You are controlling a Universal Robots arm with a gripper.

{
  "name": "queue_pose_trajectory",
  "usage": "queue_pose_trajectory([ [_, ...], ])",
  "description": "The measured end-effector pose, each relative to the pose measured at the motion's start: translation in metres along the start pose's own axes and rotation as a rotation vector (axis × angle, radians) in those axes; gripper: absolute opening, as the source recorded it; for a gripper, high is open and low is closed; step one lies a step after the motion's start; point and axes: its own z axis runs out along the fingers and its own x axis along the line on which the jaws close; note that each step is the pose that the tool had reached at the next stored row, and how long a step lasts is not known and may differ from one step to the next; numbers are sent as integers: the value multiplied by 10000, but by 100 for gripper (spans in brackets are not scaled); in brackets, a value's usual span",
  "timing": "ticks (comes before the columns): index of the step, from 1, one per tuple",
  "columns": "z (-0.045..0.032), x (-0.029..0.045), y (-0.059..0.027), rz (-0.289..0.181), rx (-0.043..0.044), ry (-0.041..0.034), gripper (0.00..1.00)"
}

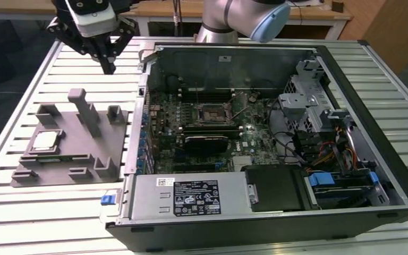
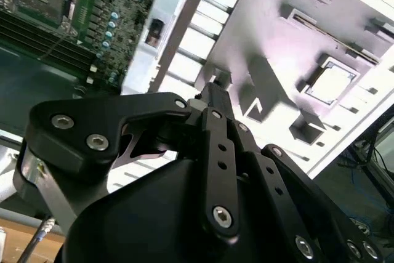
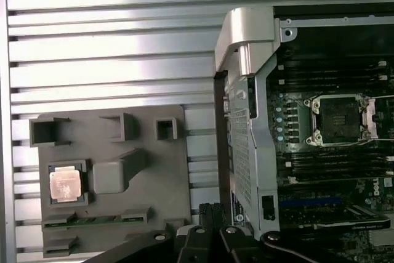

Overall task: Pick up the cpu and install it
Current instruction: 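Reach for the cpu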

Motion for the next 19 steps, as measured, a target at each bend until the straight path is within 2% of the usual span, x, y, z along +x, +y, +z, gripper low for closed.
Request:
queue_pose_trajectory([
  [19,28,465,-35,1,1,18,11],
])
